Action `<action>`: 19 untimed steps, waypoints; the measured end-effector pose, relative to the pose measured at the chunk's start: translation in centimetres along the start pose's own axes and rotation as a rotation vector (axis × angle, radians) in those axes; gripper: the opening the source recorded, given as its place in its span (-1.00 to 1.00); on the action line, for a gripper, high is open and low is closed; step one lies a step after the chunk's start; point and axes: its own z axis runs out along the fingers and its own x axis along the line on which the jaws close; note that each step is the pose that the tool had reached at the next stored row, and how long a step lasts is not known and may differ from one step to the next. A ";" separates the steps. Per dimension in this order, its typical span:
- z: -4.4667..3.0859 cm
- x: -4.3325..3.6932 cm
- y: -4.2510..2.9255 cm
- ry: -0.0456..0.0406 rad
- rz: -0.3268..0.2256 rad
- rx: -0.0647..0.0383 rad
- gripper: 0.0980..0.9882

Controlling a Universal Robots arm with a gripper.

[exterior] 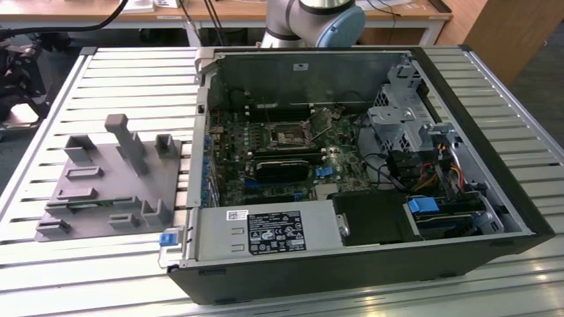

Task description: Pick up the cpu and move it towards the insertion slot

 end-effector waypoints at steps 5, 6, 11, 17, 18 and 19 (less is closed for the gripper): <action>-0.33 0.00 0.01 0.0000 0.000 0.000 0.00; -0.38 0.00 0.01 0.0000 0.000 0.000 0.00; -0.72 0.00 0.03 0.0002 0.000 0.001 0.00; -1.25 0.00 0.06 0.0001 0.000 0.001 0.00; -1.35 0.00 0.06 0.0000 0.000 0.001 0.00; -1.48 0.00 0.06 0.0001 0.000 0.001 0.00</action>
